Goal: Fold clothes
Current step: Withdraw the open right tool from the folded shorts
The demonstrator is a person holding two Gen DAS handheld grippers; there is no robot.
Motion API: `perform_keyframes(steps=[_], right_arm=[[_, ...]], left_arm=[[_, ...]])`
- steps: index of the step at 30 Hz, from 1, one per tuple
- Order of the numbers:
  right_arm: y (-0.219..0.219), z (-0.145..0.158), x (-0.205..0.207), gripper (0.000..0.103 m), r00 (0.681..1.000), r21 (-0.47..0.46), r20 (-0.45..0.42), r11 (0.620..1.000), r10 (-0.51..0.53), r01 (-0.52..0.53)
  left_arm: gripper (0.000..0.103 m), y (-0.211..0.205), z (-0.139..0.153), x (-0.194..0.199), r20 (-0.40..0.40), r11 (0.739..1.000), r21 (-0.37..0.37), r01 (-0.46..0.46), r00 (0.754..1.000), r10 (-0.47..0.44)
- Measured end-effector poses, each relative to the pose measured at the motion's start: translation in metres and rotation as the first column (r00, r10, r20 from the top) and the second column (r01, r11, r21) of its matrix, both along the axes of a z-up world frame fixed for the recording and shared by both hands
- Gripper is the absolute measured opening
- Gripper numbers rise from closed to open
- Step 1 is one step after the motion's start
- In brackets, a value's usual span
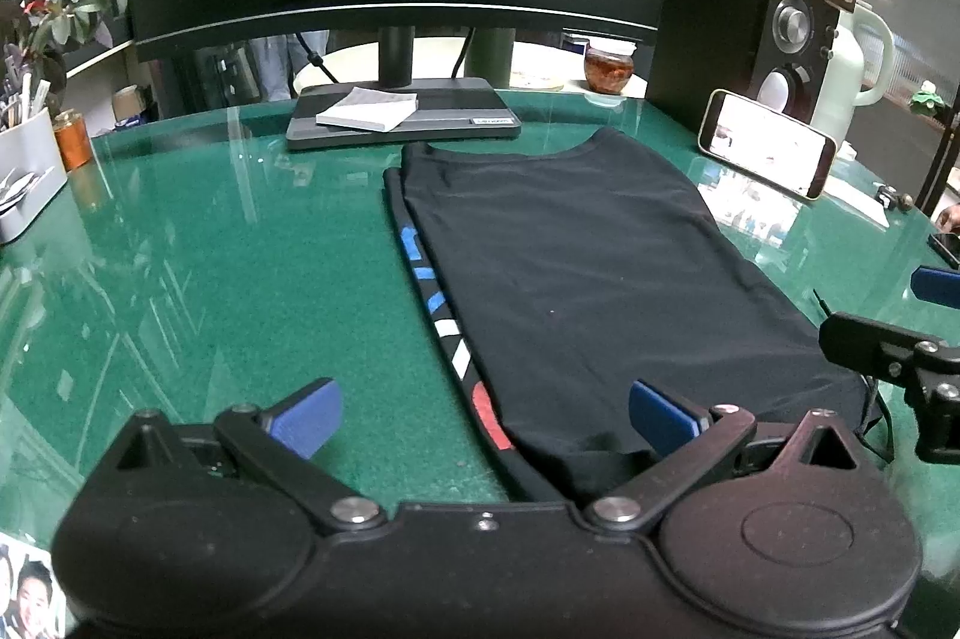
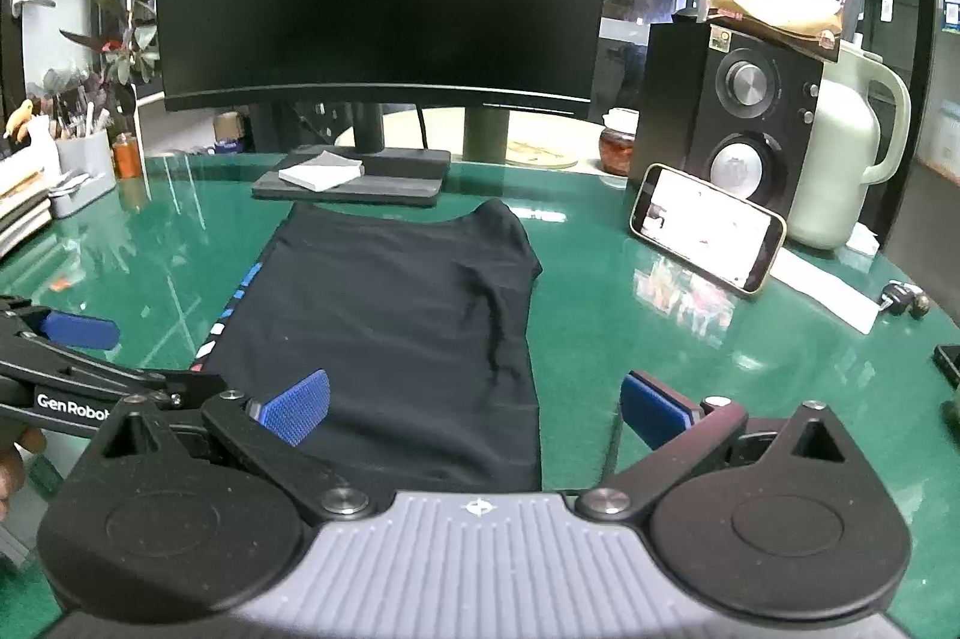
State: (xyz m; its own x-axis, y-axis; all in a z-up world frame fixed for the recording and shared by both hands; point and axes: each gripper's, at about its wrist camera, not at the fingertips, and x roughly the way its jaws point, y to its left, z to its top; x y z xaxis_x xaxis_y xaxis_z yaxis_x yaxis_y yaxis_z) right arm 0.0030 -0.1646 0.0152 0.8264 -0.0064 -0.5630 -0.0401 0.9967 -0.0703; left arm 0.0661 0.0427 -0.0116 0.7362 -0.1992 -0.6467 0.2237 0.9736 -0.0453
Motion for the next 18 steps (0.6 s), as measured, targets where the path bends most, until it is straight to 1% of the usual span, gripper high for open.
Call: perform_keyframes(steps=[5, 18], right_arm=[[-0.001, 0.001, -0.001, 0.103, 1.0, 0.003, -0.01, 1.0, -0.009, 0.009], [-0.003, 0.004, -0.005, 0.103, 0.999, 0.009, -0.037, 0.999, -0.032, 0.033]], left_arm=[[0.102, 0.0, -0.001, 0.002, -0.015, 1.0, 0.004, -0.008, 1.0, 0.008], [0.102, -0.004, 0.005, -0.01, 0.001, 1.0, 0.013, -0.009, 1.0, 0.009]])
